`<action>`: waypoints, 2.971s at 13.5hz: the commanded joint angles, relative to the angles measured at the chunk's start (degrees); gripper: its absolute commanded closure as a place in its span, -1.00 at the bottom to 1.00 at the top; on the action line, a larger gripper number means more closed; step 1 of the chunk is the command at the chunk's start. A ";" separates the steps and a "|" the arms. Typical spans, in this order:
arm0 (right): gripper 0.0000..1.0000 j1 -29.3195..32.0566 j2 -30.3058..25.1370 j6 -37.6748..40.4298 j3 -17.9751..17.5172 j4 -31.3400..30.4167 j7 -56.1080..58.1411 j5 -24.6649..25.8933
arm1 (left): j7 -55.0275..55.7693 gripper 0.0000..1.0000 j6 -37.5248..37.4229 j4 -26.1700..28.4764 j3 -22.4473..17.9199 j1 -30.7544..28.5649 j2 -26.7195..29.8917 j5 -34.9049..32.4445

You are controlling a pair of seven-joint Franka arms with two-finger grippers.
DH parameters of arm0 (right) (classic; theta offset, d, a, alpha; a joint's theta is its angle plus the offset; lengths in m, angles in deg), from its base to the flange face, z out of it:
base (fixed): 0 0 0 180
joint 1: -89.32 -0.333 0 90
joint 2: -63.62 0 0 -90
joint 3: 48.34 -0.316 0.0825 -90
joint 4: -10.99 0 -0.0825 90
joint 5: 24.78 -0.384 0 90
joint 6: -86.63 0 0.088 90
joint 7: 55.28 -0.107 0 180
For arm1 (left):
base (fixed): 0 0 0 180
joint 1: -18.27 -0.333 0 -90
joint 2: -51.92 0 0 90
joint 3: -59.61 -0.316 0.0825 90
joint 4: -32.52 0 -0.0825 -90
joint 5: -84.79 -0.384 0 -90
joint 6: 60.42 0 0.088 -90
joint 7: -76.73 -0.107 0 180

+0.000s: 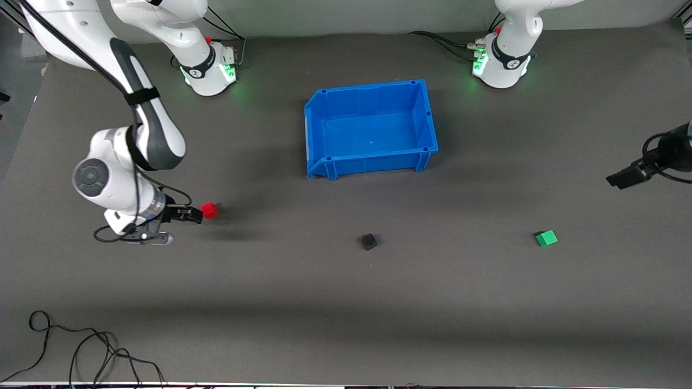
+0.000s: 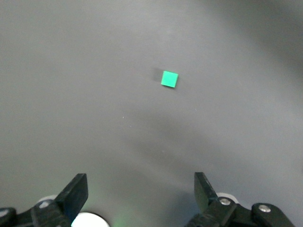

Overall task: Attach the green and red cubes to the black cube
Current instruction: 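Grasp the red cube with the right gripper while the left gripper reaches the green cube, then lift the red cube while the left gripper grasps and lifts the green cube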

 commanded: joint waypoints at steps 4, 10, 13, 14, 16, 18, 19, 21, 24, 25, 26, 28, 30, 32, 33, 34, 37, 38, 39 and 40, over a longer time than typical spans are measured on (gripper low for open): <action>-0.63 -5.01 1.08 -3.94 0.22 -5.67 3.45 6.47 | 28.51 -0.99 3.98 -1.47 0.24 -1.46 -10.89 -0.25; -0.61 -4.85 2.39 -10.01 3.38 -8.41 7.40 9.58 | 57.27 -0.99 19.28 2.82 0.24 -3.65 -14.69 -0.95; -0.60 -4.23 5.11 -13.42 3.56 -8.32 7.15 9.23 | 62.99 -0.99 25.08 8.44 0.15 -4.71 -14.34 -0.77; -0.61 -4.49 5.20 -13.62 3.48 -7.89 6.97 9.06 | 65.62 -0.99 27.54 10.38 0.15 -4.71 -14.51 -0.77; -0.61 -4.58 5.90 -13.35 3.30 -7.62 6.27 8.36 | 68.97 -0.99 32.11 13.98 0.15 -4.71 -14.69 -0.86; -0.61 -4.49 6.26 -13.18 3.30 -7.71 6.44 7.56 | 70.30 -0.99 36.59 17.76 0.15 -4.27 -14.78 -0.86; -0.49 -4.41 6.43 -13.09 3.30 -7.71 6.35 7.21 | 71.18 -0.99 39.14 20.13 0.15 -3.93 -14.78 -0.95; -0.48 -4.67 6.52 -12.92 3.30 -7.71 6.35 2.22 | 71.27 -0.99 43.97 22.95 0.15 -3.48 -15.47 -0.95; -0.11 -4.76 7.31 -12.56 3.21 -7.36 6.35 -0.09 | 72.24 -0.99 48.12 23.32 0.15 -1.20 -18.81 -2.17; 0.09 -4.67 7.22 -12.56 3.30 -7.36 6.44 -0.09 | 72.94 -0.99 49.17 23.32 0.15 -1.11 -19.86 -3.75; 0.54 -4.67 7.05 -12.48 3.30 -7.36 6.53 -0.09 | 73.64 -0.99 50.66 23.32 0.15 -1.11 -20.74 -4.81; 0.72 -4.41 6.26 -12.13 3.39 -7.53 6.35 -0.17 | 73.73 -0.99 51.56 23.23 0.15 -1.46 -21.89 -7.53; 0.72 -4.75 4.77 -10.72 3.39 -7.36 4.35 -3.31 | 73.65 -0.97 52.52 23.23 0.15 -1.90 -22.33 -9.21; 0.71 -4.93 4.93 -7.05 3.21 -5.09 1.71 -9.64 | 73.65 -0.96 54.45 23.23 0.07 -1.99 -23.56 -9.47; 0.71 -4.76 5.29 -3.02 3.21 -2.20 1.35 -13.67 | 73.65 -0.92 54.89 23.23 0.07 -1.90 -24.09 -9.56; 0.70 -4.76 5.29 0.85 3.39 0.27 0.99 -17.80 | 73.65 -0.84 54.98 23.23 0.07 -1.81 -24.18 -9.56; 0.70 -5.19 5.29 3.17 3.48 5.81 -11.52 -20.92 | 73.65 -0.09 55.25 23.23 0.07 -1.64 -24.27 -9.56; 0.70 -5.89 5.38 3.43 3.47 7.74 -17.23 -20.92 | 73.65 0.96 55.34 23.23 0.15 -1.55 -24.36 -9.56; 0.70 -6.42 5.73 4.65 3.47 9.59 -22.42 -20.83 | 73.65 1.00 55.25 23.23 0.07 -1.37 -24.36 -9.56; 0.67 -7.91 6.77 6.93 3.39 12.91 -28.91 -20.92 | 73.65 1.00 55.25 23.23 0.15 -1.37 -24.36 -9.56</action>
